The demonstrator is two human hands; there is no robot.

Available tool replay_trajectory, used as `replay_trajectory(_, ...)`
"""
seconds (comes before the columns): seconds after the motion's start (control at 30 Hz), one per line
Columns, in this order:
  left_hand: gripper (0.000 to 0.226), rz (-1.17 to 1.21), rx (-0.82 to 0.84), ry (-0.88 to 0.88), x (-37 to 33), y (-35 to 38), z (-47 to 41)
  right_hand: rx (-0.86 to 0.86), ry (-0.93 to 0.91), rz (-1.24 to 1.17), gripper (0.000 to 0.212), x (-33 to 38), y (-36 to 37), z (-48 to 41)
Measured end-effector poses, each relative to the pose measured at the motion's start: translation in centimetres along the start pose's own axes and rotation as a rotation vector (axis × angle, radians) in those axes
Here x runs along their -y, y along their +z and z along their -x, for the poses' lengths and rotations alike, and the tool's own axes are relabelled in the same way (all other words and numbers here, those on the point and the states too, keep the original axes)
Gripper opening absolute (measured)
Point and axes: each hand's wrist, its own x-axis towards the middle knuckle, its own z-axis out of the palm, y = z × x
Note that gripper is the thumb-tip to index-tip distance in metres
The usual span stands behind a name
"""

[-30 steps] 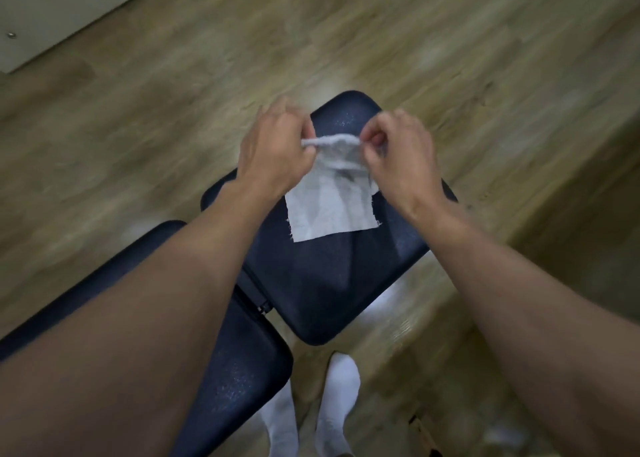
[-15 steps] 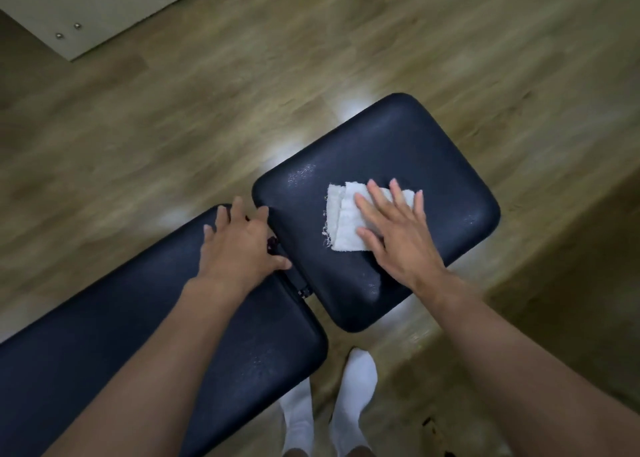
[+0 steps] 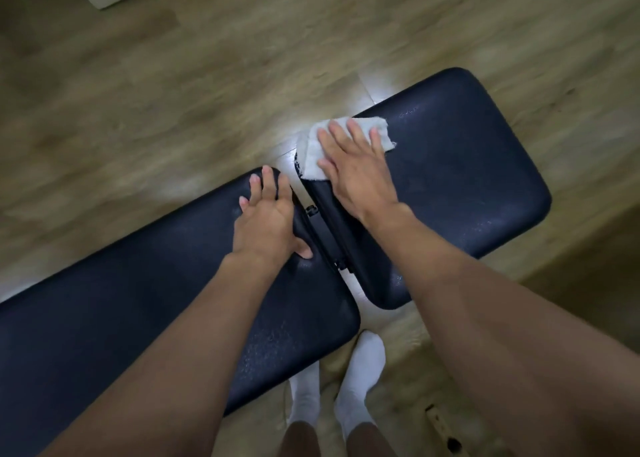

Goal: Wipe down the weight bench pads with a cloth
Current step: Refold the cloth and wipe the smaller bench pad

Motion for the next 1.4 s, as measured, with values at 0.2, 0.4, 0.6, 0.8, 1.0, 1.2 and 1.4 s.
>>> replay_trajectory(0.2, 0.144, -0.089, 0.114, 0.006, -2.3, -1.7, -0.3, -0.014, -0.057, 0.054, 0.056, -3.1, 0.9, 13.0)
replay_trajectory(0.4, 0.144, -0.102, 0.127, -0.003, -3.0, -1.7, -0.9, 0.07, -0.086, 0.054, 0.07, -4.6, 1.0, 18.3)
replay_trajectory(0.6, 0.143, -0.06, 0.159, -0.023, -3.2, -1.6, -1.5, 0.1, -0.035, 0.197, 0.058, -2.4, -0.4, 2.4)
replay_trajectory(0.8, 0.144, -0.063, 0.178, -0.035, -3.3, -2.0, -1.3, 0.027, 0.002, 0.158, 0.052, -3.2, 0.1, 2.2)
replay_trajectory(1.0, 0.146, -0.083, 0.164, -0.052, -3.5, -1.9, -1.2, -0.006, 0.012, 0.036, 0.04, -8.1, 0.6, 19.2)
replay_trajectory(1.2, 0.146, -0.095, 0.136, -0.051, -3.5, -1.3, -1.6, 0.113, 0.02, 0.174, 0.041, -7.4, -1.1, 9.8)
replay_trajectory(1.4, 0.147, -0.097, 0.133, -0.055, -3.2, -1.3, -1.9, -0.041, 0.109, 0.09, 0.031, -5.5, -2.4, -3.2)
